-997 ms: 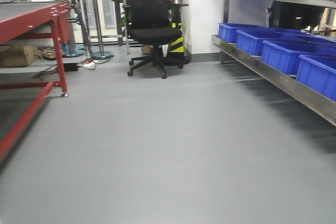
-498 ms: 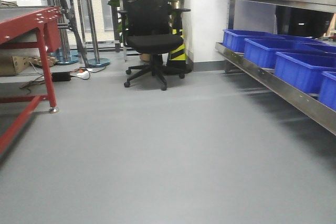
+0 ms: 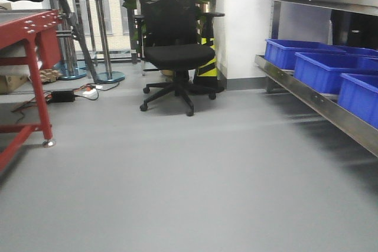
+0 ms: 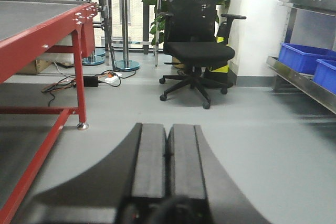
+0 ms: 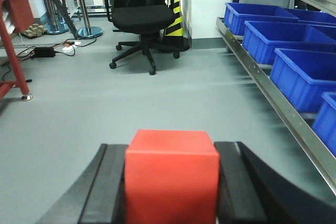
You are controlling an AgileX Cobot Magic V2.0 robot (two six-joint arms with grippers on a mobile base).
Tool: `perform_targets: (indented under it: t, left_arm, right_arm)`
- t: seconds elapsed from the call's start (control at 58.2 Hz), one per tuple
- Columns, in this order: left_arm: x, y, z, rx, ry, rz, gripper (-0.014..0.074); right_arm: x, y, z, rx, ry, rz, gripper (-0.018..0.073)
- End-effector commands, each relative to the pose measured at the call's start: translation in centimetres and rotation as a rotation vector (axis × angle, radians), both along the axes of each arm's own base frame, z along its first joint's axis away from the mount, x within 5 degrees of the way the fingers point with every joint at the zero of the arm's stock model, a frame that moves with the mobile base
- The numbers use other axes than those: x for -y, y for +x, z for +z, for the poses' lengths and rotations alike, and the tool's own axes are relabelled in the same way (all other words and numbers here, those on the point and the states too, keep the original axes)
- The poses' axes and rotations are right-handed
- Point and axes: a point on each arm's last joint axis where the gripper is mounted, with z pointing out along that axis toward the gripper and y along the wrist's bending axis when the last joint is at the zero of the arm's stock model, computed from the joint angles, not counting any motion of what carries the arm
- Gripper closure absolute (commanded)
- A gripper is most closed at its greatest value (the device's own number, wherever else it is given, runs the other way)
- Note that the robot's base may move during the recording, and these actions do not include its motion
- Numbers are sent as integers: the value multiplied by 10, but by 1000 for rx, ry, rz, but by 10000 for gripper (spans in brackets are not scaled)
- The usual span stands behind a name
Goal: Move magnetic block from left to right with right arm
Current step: 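Drive the base past the red table toward the black chair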
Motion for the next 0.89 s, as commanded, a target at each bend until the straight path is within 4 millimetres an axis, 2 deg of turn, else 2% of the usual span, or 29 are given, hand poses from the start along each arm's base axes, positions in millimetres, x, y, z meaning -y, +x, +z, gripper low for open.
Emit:
perform_targets:
  t: [0.0,0.876]
  left_arm:
    - [-1,-1,6,89,-14,5,722]
    - [-1,-1,5,86,-13,8,722]
  right_arm:
    - [0,0,17,109,-13,3,335]
    - [0,0,17,109,-13,2,335]
